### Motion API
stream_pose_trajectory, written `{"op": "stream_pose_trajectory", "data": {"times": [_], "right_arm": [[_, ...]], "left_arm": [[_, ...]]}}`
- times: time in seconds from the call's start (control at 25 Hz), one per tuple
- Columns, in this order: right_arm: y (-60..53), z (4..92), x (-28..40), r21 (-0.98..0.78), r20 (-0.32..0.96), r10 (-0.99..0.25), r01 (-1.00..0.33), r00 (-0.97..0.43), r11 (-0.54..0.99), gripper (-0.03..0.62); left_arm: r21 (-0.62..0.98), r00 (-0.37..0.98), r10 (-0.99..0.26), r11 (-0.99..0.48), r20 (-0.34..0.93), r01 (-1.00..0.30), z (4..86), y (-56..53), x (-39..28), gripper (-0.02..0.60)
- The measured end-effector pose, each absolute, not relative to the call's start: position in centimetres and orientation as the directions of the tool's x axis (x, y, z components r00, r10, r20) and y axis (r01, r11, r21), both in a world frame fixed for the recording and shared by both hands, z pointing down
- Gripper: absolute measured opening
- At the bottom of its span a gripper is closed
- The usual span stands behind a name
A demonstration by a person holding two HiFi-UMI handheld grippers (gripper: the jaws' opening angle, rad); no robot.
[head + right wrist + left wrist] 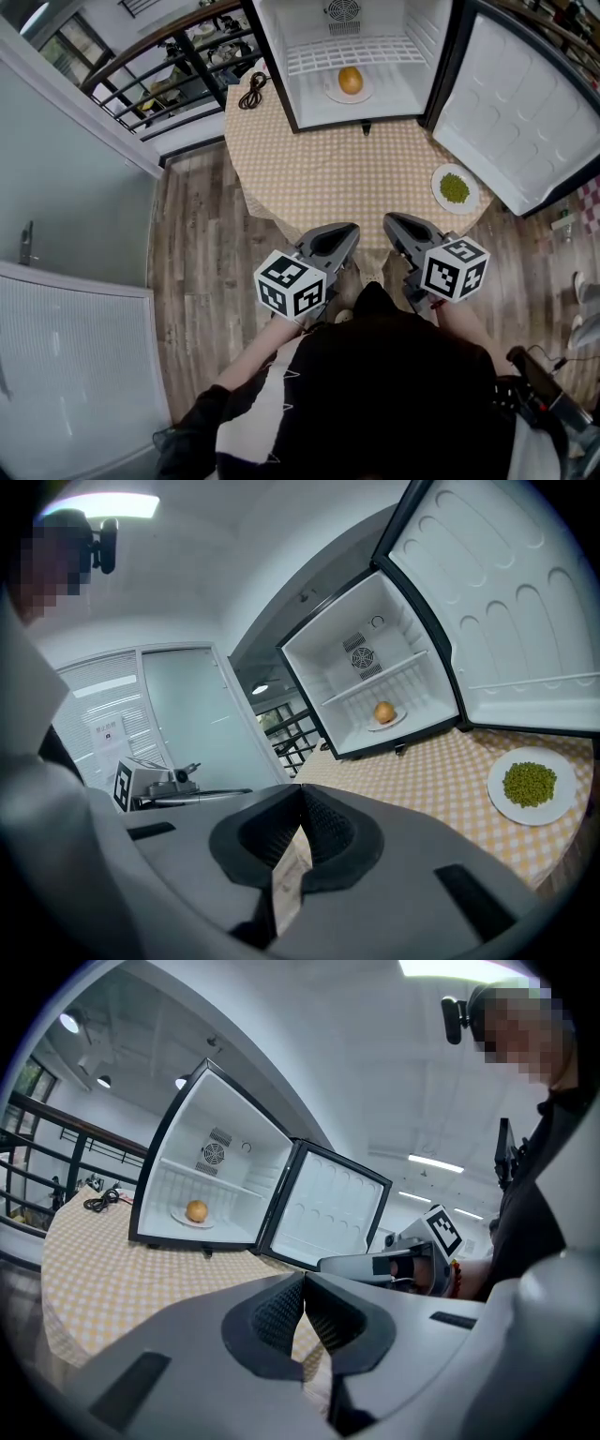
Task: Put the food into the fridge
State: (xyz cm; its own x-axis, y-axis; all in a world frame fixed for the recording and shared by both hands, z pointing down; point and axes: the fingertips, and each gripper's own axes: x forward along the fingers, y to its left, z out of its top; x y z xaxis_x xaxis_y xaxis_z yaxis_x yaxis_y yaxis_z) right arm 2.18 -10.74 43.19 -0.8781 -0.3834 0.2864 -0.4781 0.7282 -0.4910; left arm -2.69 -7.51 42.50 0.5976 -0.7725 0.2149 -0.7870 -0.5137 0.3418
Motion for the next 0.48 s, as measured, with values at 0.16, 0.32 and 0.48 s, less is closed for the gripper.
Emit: {"op": "stream_pose_trajectory", "data": {"times": [0.16,0.32,0.48], "right_arm": [[-9.6,43.2,1.9,-0.492,0.289,-0.383,-0.480,-0.877,0.726,0.015],[-9.4,43.2,1.8,-0.494,0.292,-0.381,-0.479,-0.877,0.725,0.015],[-9.8,43.3,1.9,-0.507,0.293,-0.383,-0.482,-0.876,0.714,0.015]], "left_arm": [[0.341,0.598,-0.773,-0.514,0.213,-0.787,42.5,-6.4,-3.0,0.014],[0.341,0.599,-0.773,-0.517,0.210,-0.785,42.4,-6.3,-2.9,0.014],[0.340,0.603,-0.771,-0.522,0.206,-0.783,42.3,-6.6,-2.8,0.014]]}}
